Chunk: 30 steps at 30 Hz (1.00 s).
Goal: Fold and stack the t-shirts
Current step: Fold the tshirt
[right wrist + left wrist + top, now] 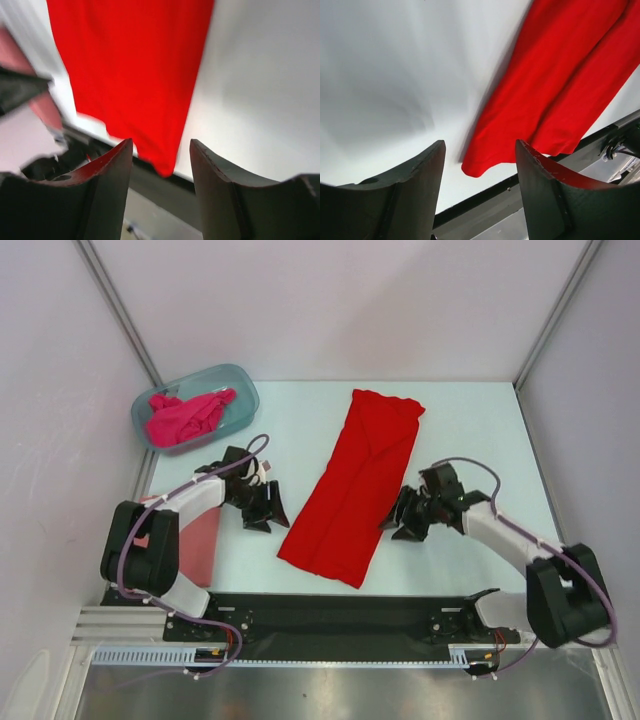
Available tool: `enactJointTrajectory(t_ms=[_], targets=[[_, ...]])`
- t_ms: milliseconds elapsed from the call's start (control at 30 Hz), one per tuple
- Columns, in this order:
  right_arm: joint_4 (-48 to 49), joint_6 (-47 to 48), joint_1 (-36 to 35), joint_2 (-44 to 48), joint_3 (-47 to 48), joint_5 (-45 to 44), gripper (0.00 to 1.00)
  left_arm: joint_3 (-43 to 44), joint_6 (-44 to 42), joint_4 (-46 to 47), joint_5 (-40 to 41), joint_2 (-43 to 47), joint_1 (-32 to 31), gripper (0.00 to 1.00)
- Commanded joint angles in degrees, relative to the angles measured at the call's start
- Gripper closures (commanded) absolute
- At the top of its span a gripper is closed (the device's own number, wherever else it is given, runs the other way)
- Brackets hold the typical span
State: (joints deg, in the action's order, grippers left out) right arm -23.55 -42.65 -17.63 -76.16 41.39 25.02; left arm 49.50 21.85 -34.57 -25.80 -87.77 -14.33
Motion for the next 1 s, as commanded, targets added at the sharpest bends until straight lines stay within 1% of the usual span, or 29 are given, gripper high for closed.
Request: enactJointTrajectory(t_ms=[0,33,67,100,167,200,233,300,333,433,500,567,667,767,867,967], targets=[[-0.6,-7.6,-7.5,8.5,-4.6,-1.1,0.46,-0.5,-2.5,3.0,-1.4,-1.4,0.1,0.37],[2.3,-9.7,-9.6,10.5,-9.2,-1.6,0.46,-1.2,-2.6,3.2,-1.4,-1.5,0.1,0.38],[4.4,-14.8,-13.1,13.6,-11.3,-2.3,0.47,-1.8,-2.4,3.5,-1.7,-1.6,0.1,0.39],[8.7,-17.2,-15.0,14.9,-13.7,-2.9,0.49,-2.3,-2.3,4.0,-2.1,-1.7,0.0,0.39],[12.8,-21.7,-18.3,16.0,-18.5,-5.1,0.50,-4.1,-1.9,4.9,-3.1,-2.1,-0.2,0.40],[14.4,-24.5,-21.8,15.3,-19.2,-6.0,0.51,-4.5,-1.9,5.0,-3.0,-2.2,-0.3,0.41],[16.8,-25.2,-23.2,14.6,-19.5,-6.6,0.51,-5.4,-1.7,5.4,-2.8,-2.5,-0.7,0.41],[17.0,-25.5,-26.6,10.7,-18.5,-9.0,0.51,-6.2,-1.4,6.3,-2.6,-3.0,-1.1,0.41],[16.8,-25.5,-27.6,9.2,-17.9,-9.8,0.51,-6.5,-0.8,6.5,-2.8,-3.8,-1.4,0.42],[18.5,-25.8,-29.8,5.9,-17.5,-11.6,0.51,-7.2,0.6,7.3,-2.7,-4.7,-2.5,0.45],[18.8,-26.3,-30.4,5.4,-17.9,-13.1,0.50,-7.7,1.1,7.8,-2.7,-5.7,-3.0,0.47],[19.8,-27.2,-30.6,5.5,-18.6,-13.8,0.50,-8.4,1.6,7.5,-1.4,-5.9,-3.3,0.51],[21.9,-28.4,-30.6,5.3,-19.9,-13.4,0.51,-8.7,2.4,7.2,0.4,-5.0,-4.0,0.54],[22.1,-29.1,-31.7,5.1,-19.9,-13.3,0.51,-8.8,3.4,6.9,1.2,-4.4,-4.4,0.54],[19.8,-29.4,-32.6,5.8,-19.8,-14.4,0.51,-9.1,3.4,6.6,1.2,-4.9,-4.4,0.55],[20.6,-30.0,-33.2,6.5,-20.6,-14.1,0.51,-9.2,3.6,6.6,0.7,-5.2,-4.4,0.56]])
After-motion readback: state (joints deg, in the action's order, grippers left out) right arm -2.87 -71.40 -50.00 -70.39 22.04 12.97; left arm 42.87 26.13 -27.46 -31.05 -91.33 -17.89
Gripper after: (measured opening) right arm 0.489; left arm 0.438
